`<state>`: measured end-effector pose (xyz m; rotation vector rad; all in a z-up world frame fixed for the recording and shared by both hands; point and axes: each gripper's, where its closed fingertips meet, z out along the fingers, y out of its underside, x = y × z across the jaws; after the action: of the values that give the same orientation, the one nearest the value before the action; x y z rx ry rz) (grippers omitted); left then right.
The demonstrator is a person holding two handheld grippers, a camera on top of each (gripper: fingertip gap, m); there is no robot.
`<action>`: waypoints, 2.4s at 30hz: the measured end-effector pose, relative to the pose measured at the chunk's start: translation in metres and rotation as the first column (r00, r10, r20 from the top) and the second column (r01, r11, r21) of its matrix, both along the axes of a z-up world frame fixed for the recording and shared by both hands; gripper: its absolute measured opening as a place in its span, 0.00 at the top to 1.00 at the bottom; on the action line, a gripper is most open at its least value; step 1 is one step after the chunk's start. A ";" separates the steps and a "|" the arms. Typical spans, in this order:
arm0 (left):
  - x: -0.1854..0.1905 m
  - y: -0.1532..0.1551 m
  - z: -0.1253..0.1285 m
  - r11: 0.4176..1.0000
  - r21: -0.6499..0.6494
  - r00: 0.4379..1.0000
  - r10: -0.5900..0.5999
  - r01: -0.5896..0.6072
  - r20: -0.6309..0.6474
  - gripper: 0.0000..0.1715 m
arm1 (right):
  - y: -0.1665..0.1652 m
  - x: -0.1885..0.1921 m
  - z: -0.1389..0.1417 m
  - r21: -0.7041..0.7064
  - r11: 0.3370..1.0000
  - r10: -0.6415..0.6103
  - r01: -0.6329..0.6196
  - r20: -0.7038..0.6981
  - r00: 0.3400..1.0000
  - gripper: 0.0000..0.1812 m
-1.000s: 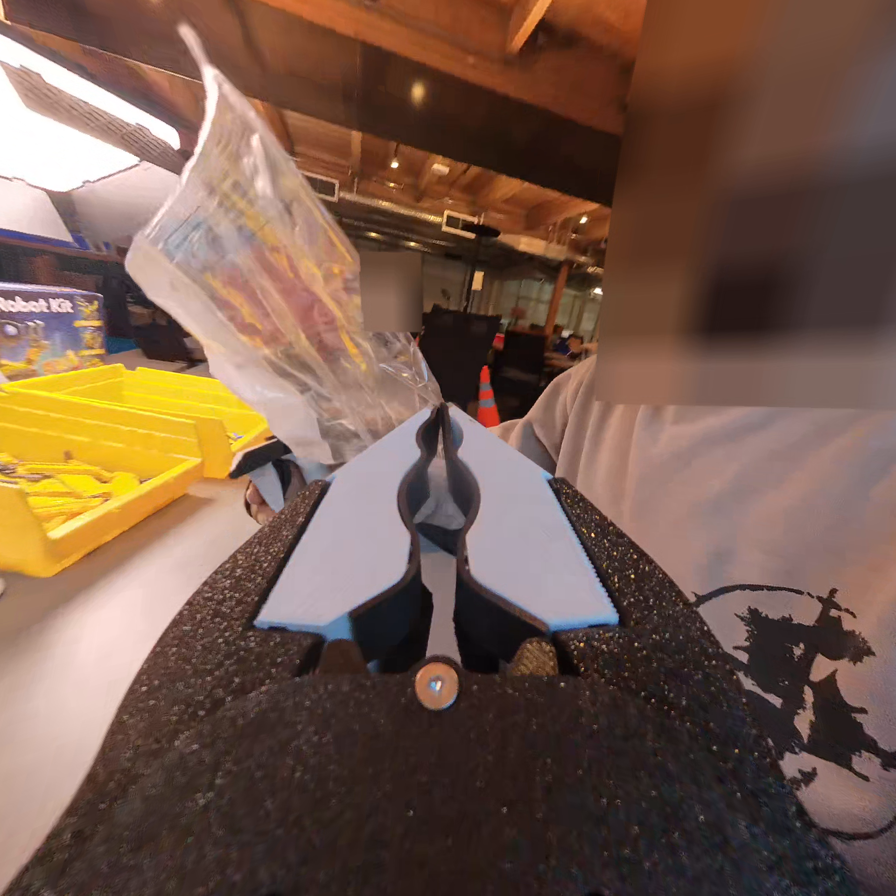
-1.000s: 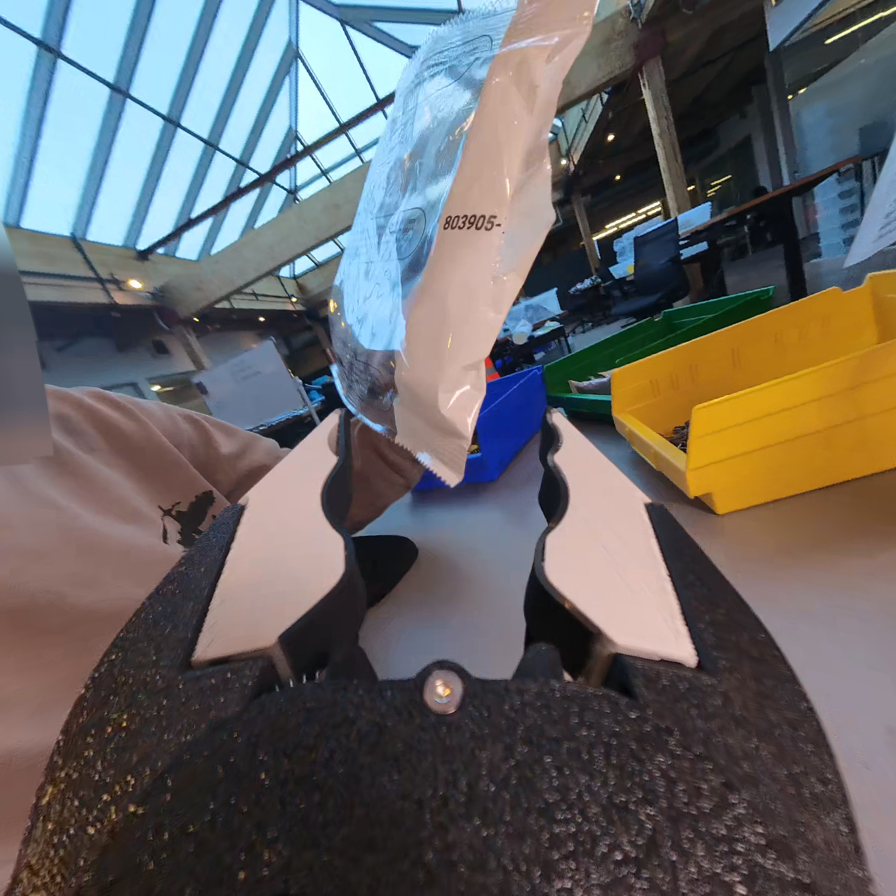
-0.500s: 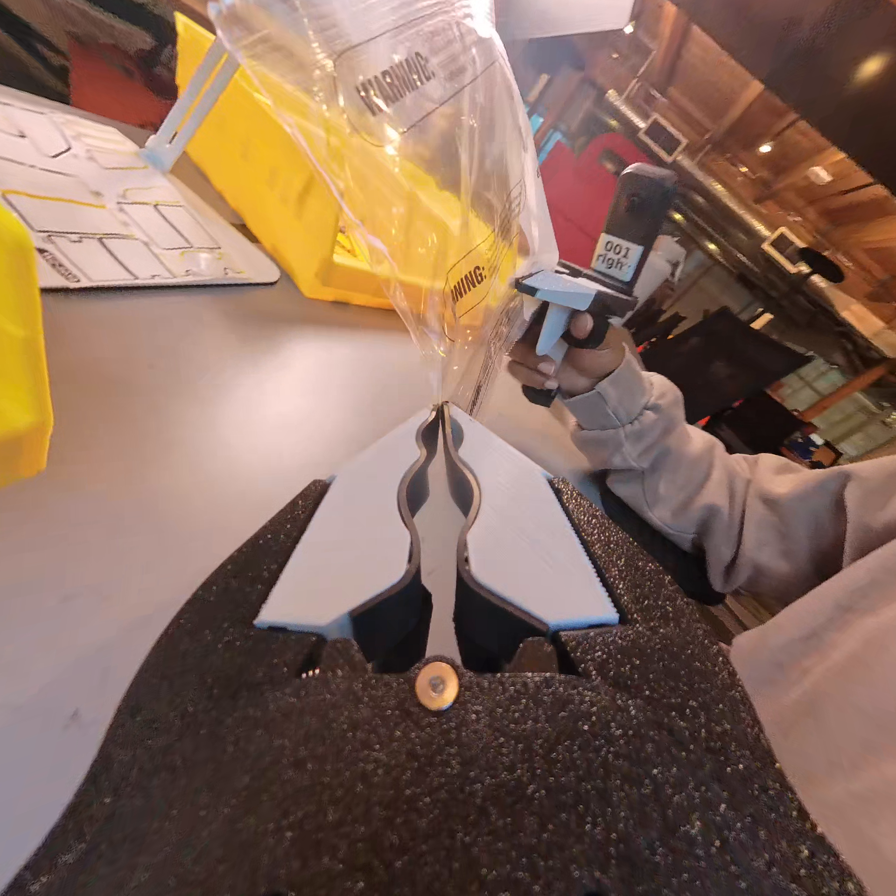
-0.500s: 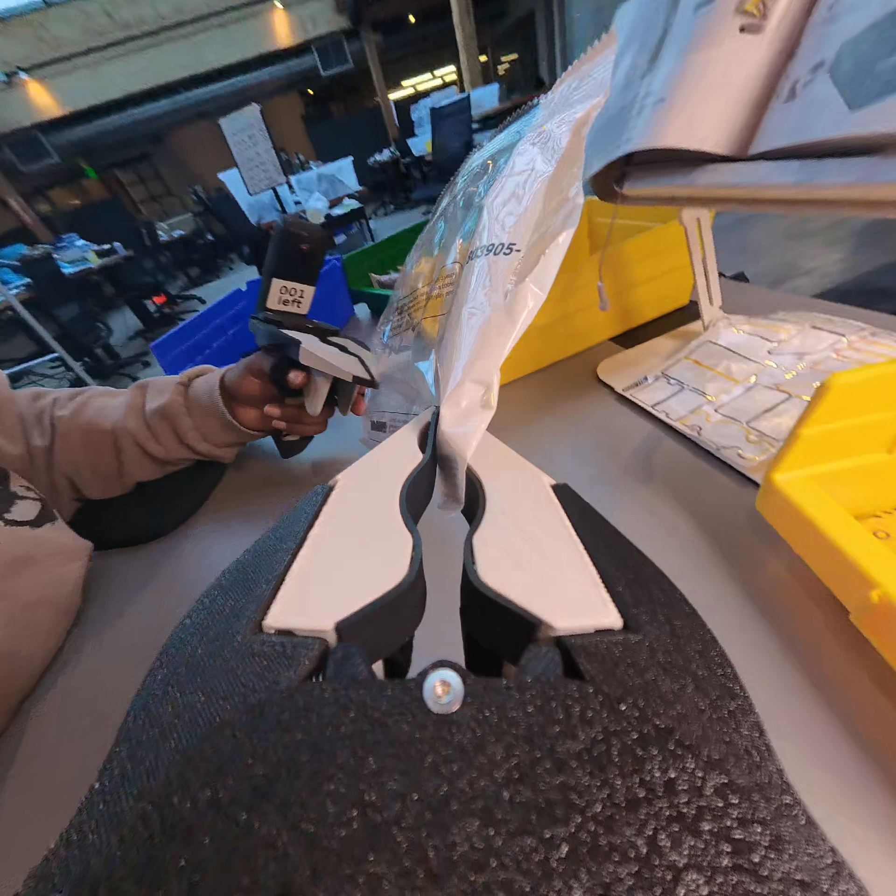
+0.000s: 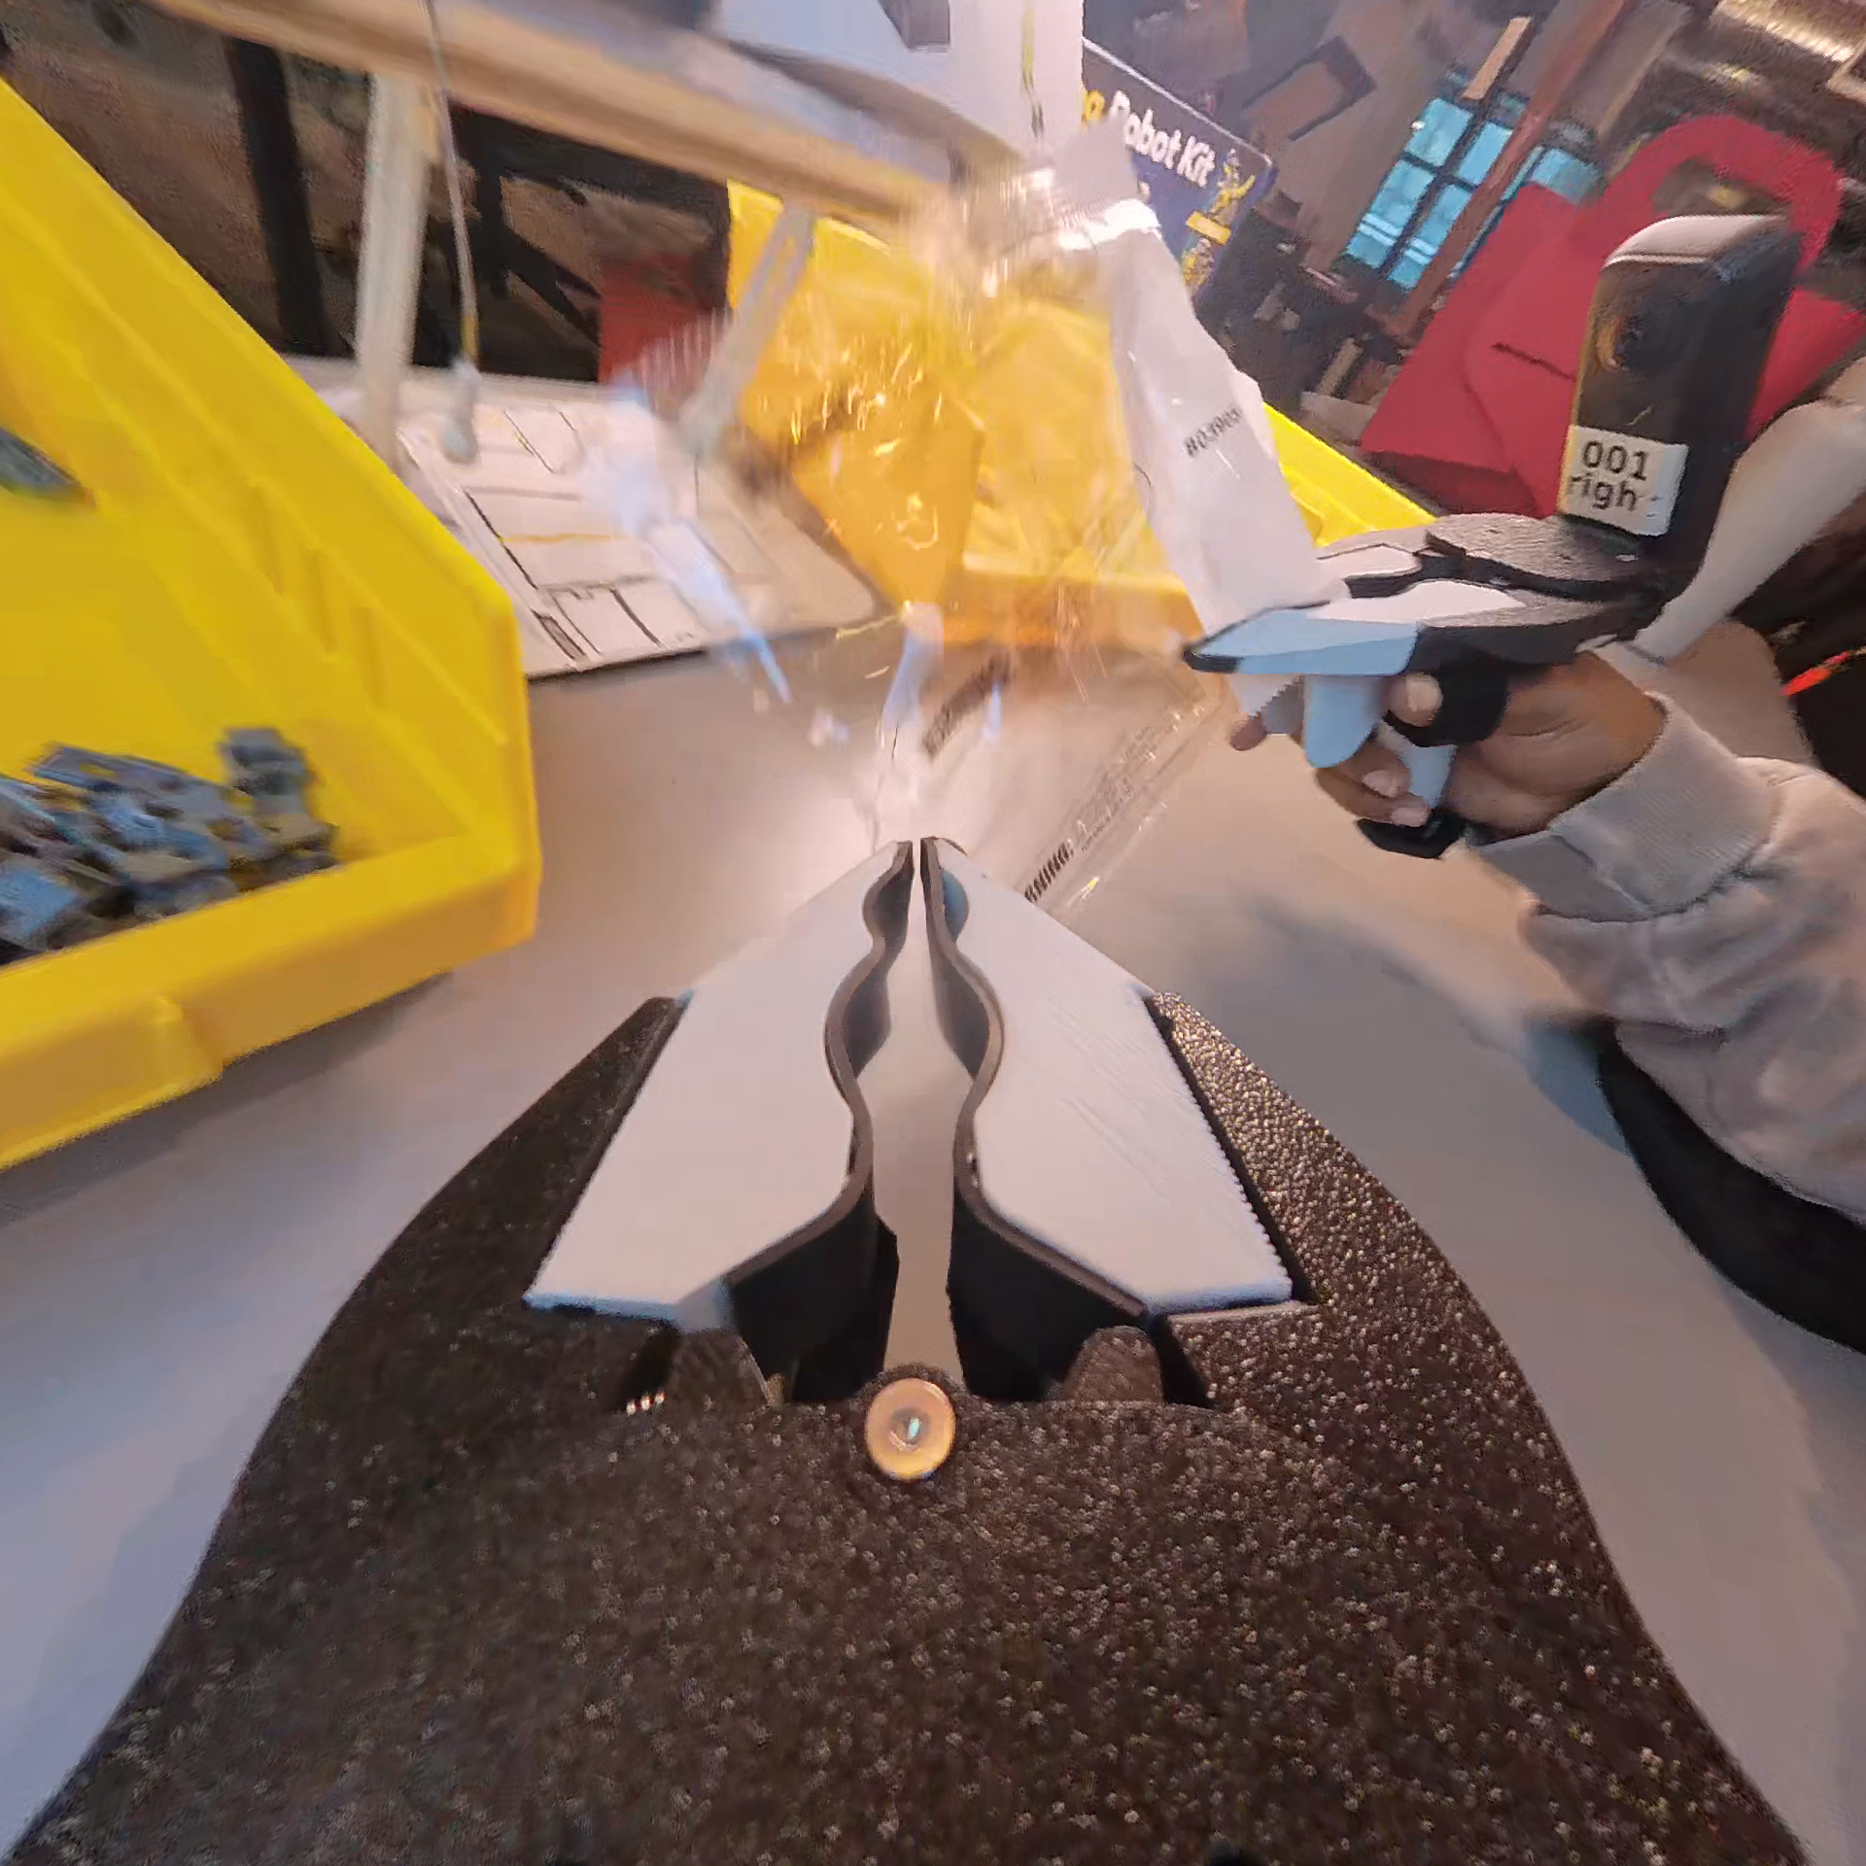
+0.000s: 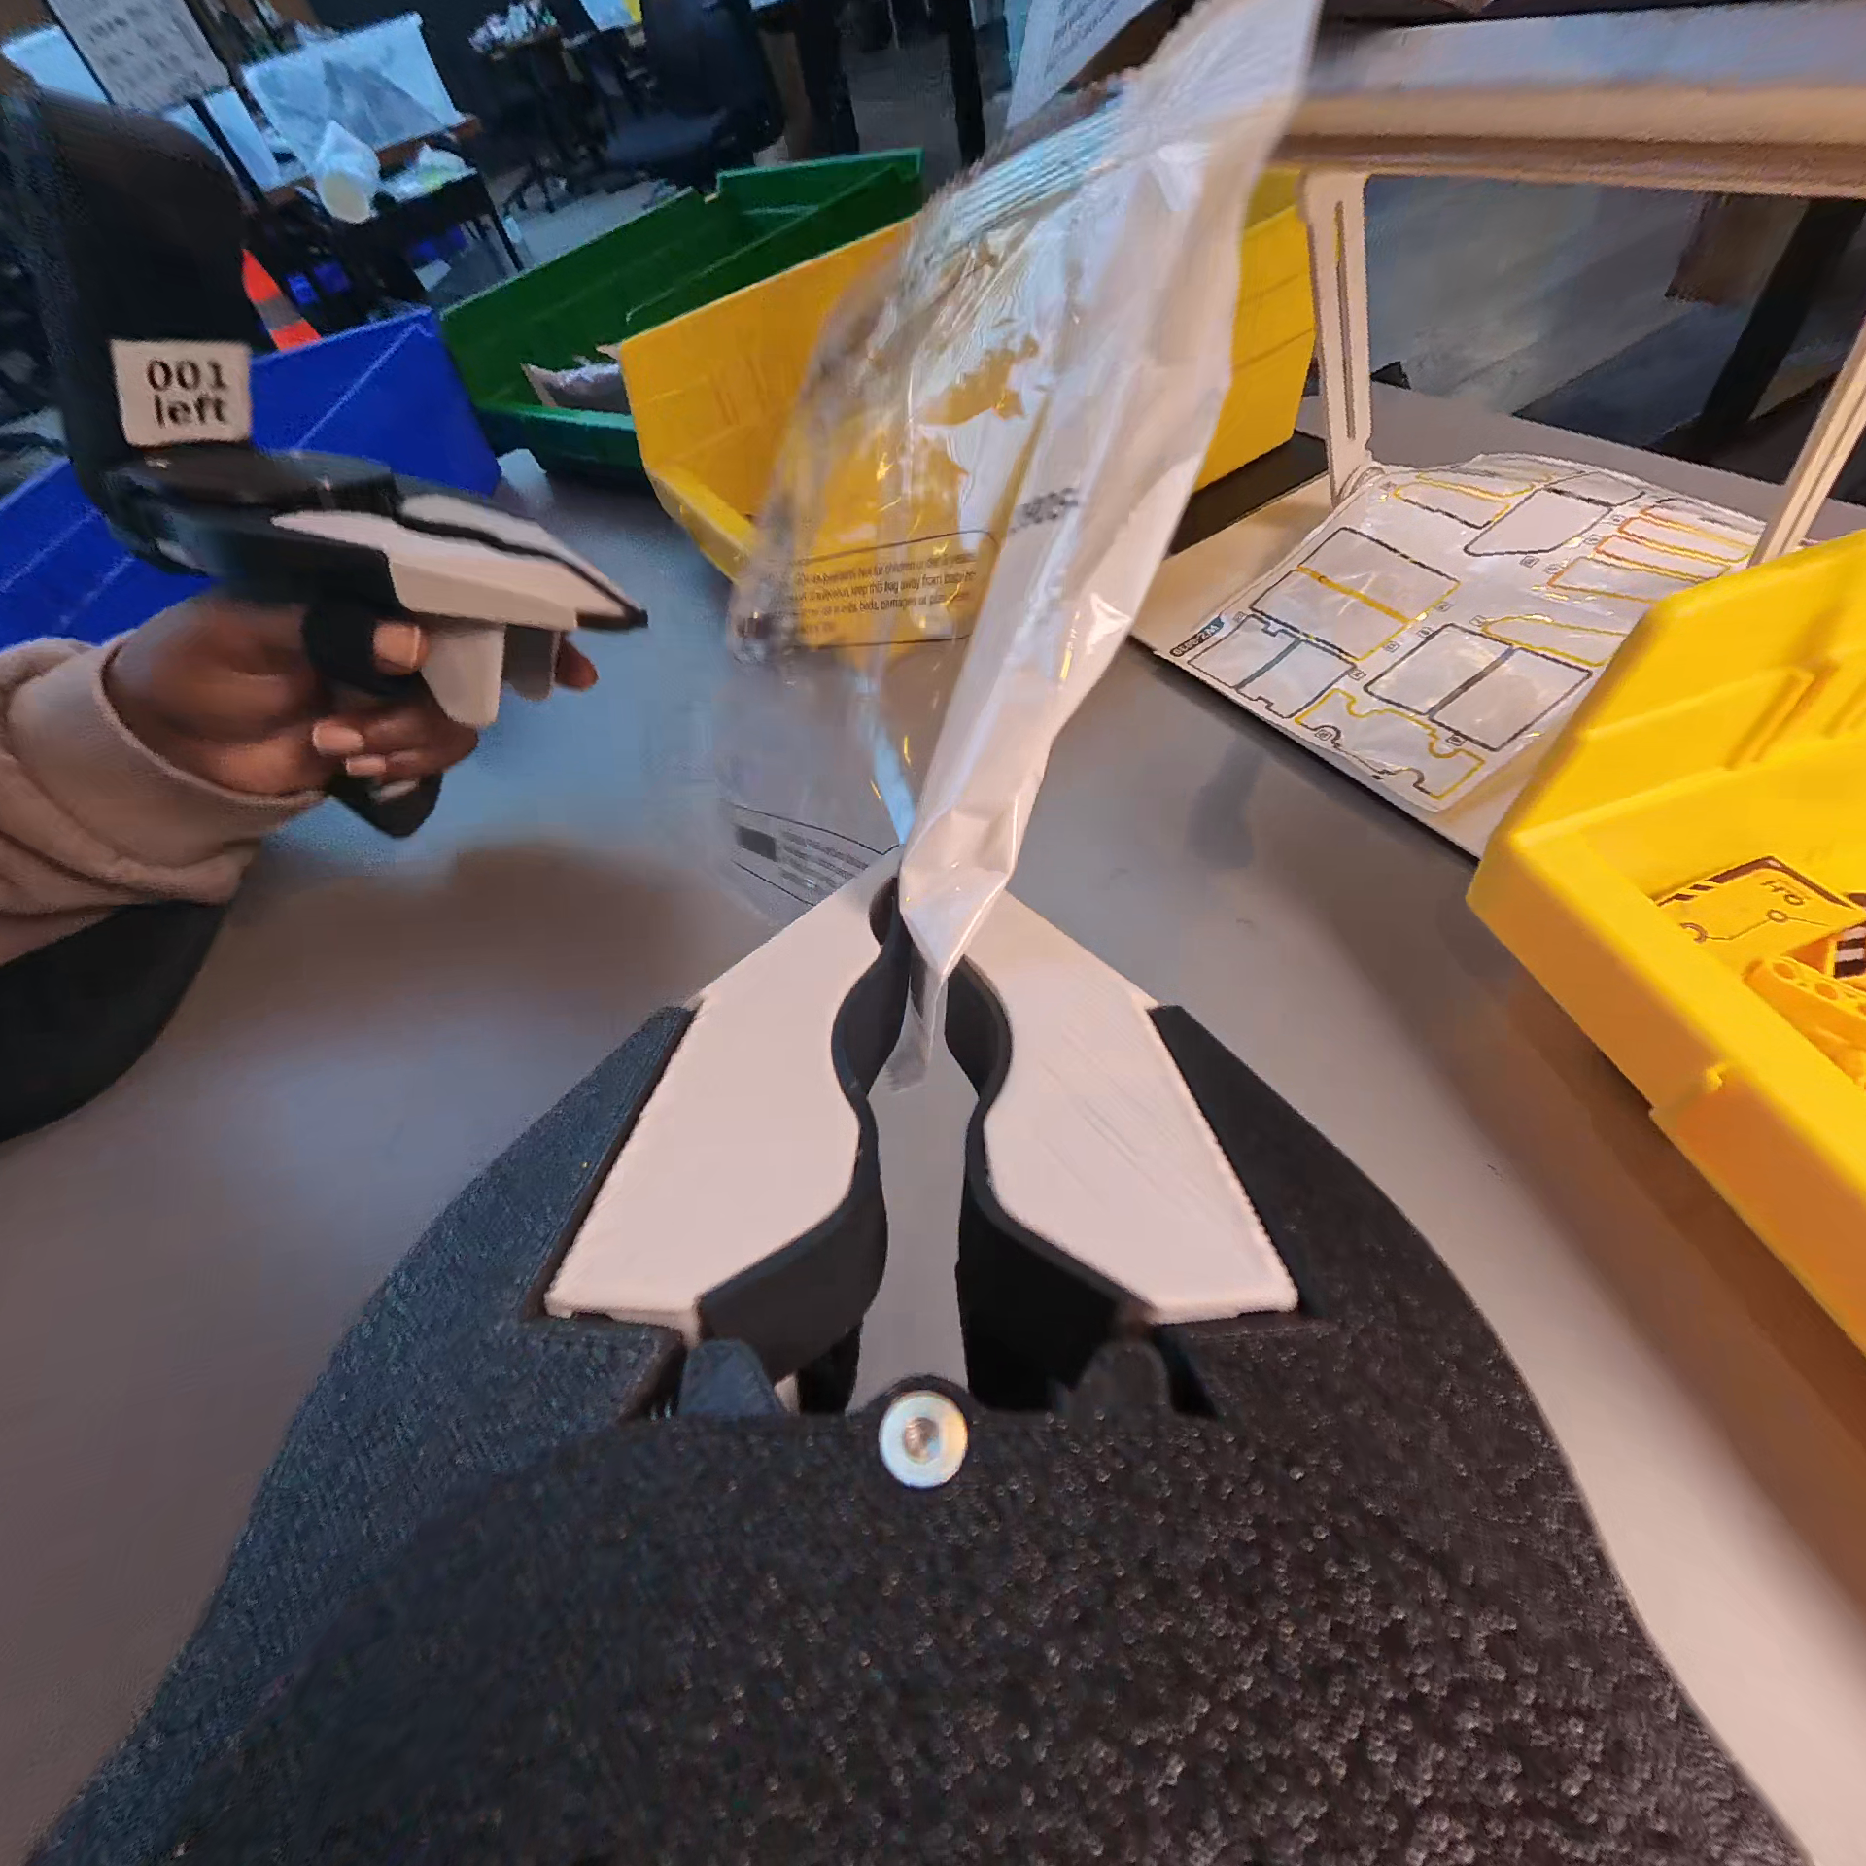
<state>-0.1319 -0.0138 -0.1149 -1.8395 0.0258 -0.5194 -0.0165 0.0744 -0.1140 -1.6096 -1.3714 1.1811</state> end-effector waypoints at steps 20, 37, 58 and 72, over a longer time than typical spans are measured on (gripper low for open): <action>-0.465 -0.141 -0.034 0.601 -0.545 0.527 -0.229 -0.585 -0.818 0.77 | -0.030 0.055 -0.028 0.014 0.994 0.103 -0.106 0.132 0.986 1.00; -0.392 -0.111 0.084 0.973 -0.190 0.944 0.066 -0.133 -0.323 1.00 | -0.029 0.056 -0.031 -0.027 0.993 0.118 -0.116 0.107 0.987 1.00; -0.237 -0.153 0.035 0.839 -0.530 0.475 -0.418 -0.124 -0.774 1.00 | -0.033 0.060 -0.021 0.036 0.991 0.122 -0.126 0.112 0.986 1.00; -0.108 -0.130 -0.082 0.653 -0.755 0.238 -0.726 -0.055 -0.645 1.00 | -0.032 0.055 -0.041 -0.030 0.994 0.110 -0.107 0.132 0.985 1.00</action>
<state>-0.2398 -0.1440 -0.1970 -2.6259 1.3363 0.4500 0.0384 0.0420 -0.1548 -1.6738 -1.5530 1.1731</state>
